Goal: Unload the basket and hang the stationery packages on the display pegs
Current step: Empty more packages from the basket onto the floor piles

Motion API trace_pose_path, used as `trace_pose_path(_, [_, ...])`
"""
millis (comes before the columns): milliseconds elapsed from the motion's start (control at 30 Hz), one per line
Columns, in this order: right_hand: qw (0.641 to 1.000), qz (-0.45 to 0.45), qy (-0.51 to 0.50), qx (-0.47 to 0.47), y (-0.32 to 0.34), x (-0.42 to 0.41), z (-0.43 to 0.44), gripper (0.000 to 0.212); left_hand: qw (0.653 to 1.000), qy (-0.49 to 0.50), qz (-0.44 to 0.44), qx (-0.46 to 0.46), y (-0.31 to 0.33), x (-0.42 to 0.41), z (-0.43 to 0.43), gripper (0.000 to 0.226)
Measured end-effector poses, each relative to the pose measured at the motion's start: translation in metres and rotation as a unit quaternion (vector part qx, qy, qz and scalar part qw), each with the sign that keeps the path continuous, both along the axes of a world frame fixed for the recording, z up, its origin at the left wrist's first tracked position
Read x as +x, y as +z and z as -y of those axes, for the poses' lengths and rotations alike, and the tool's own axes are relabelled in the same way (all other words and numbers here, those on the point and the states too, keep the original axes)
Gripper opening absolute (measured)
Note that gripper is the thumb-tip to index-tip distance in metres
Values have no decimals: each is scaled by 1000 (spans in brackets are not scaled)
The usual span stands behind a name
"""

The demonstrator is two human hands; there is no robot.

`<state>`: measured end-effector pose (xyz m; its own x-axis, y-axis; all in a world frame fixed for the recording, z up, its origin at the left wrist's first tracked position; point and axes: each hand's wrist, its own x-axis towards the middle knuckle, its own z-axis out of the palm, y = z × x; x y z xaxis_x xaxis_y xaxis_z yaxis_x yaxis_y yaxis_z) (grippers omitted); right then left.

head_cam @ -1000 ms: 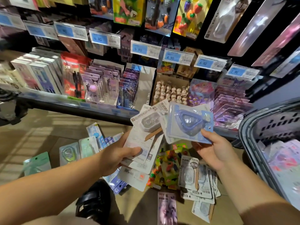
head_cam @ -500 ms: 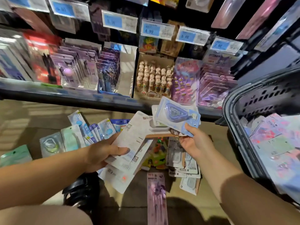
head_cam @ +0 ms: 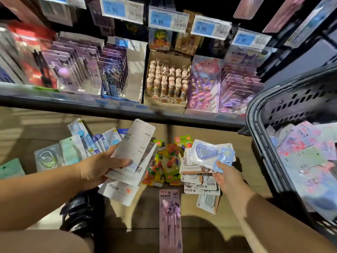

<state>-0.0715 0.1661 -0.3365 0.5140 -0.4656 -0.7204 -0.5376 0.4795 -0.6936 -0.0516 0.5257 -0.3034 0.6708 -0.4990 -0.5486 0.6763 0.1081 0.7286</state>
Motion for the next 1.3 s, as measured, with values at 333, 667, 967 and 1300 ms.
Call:
trace_pose_path(333, [993,60,77,-69,21,9,-6,18,999,15,-4,34,10,3,10,94])
trace_pose_path(667, [925,203,318,49,86,33,-46,30,998,20,43,44,32,13,20,89])
trace_pose_path(967, [920,219,321,49,98,44,-84,35,999,6,18,-44,29,15,25,70])
trace_pose_path(1300, [934,247,255,43,112,60,-114,27,997,-5,64,-48,54,11,33,47])
